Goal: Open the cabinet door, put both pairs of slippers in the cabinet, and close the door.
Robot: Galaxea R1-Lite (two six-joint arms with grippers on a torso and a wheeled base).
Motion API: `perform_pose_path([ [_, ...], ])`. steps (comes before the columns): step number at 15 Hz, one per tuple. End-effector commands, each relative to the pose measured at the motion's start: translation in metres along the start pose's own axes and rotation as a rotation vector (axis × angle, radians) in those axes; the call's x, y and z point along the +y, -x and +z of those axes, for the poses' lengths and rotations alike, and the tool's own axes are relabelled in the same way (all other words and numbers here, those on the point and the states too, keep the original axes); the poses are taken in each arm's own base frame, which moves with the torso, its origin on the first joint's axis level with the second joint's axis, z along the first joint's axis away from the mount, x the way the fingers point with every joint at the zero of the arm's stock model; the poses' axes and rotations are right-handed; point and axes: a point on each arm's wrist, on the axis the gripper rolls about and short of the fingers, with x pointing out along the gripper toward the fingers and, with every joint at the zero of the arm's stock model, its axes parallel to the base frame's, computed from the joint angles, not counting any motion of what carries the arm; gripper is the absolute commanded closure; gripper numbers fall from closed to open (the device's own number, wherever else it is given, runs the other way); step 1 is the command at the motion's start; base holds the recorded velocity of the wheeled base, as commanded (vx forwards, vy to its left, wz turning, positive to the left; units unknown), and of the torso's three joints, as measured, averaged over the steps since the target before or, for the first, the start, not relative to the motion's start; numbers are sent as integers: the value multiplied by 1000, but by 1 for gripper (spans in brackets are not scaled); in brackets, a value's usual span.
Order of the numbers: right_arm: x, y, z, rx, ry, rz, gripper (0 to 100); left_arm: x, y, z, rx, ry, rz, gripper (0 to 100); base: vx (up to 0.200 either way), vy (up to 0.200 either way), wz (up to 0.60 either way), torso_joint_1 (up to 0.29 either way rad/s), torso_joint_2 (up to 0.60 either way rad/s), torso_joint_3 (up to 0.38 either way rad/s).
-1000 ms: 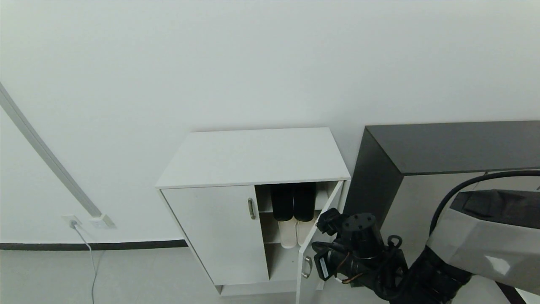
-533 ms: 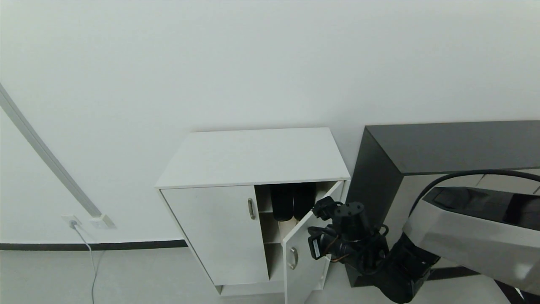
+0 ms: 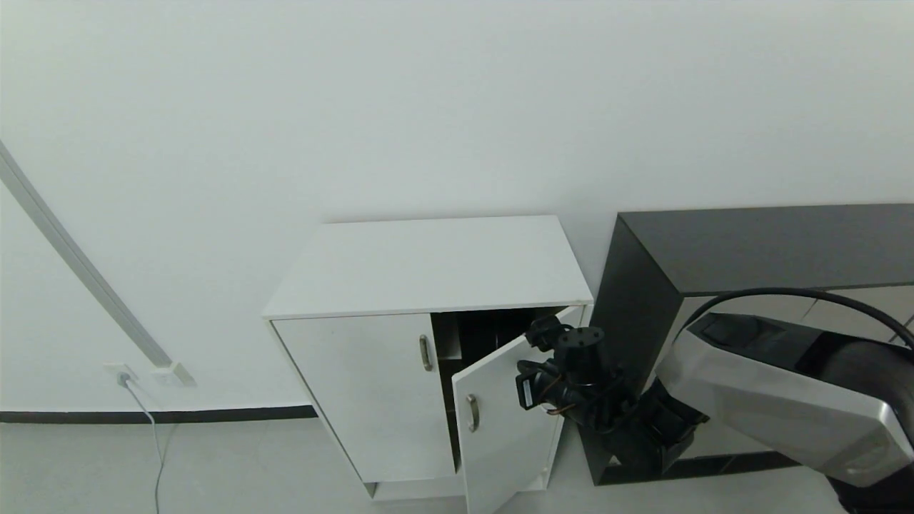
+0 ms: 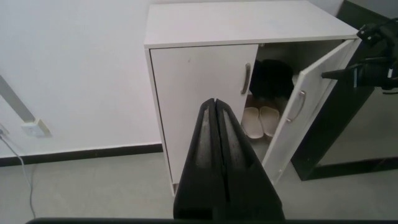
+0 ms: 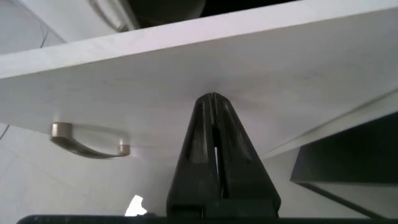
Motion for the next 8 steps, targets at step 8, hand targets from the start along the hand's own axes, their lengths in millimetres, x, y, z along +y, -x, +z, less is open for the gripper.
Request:
perform_pose_path([
  [8,-19,-26,10,-16,-18,-45,100,0,0,0,1,3,0,100,0,0,0,0,0,0],
])
